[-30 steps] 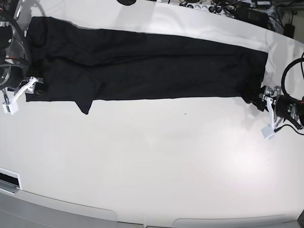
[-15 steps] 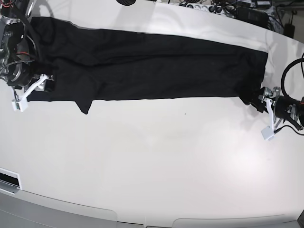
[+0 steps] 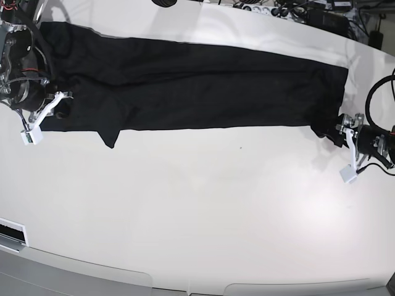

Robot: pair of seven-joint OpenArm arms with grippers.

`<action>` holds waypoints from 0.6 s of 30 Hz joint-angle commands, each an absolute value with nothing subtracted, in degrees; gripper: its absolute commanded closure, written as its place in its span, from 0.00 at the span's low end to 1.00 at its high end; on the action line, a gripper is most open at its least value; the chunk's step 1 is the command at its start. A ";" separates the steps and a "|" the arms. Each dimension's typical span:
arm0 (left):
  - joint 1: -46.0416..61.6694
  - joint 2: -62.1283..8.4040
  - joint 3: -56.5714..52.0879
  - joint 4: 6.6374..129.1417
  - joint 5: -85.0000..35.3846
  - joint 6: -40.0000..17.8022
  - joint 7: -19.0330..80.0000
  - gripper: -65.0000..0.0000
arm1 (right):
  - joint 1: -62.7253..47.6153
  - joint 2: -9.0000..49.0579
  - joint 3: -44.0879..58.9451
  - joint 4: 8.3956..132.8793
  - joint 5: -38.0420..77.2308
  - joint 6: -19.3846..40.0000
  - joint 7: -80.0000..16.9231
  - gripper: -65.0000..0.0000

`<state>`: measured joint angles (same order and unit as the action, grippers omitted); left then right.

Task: Layout the t-shirt on the table in an organized manner, then fold the t-shirt properly
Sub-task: 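Lower the folded hem flat with both grippers and release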

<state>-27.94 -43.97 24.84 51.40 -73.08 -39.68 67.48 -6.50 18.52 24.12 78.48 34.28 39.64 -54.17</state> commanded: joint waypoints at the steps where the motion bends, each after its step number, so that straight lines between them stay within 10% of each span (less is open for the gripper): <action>1: -29.23 -45.25 24.43 52.01 -74.00 -40.00 67.24 0.42 | -5.74 20.08 24.51 79.59 37.76 40.00 -54.96 1.00; 18: -29.23 -45.23 24.43 52.01 -73.97 -40.00 66.81 0.42 | -22.13 20.14 26.72 106.94 52.93 40.00 -65.87 1.00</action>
<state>-27.92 -43.99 24.84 51.40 -73.01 -39.68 67.44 -22.31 19.20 26.35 105.86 51.88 39.68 -66.72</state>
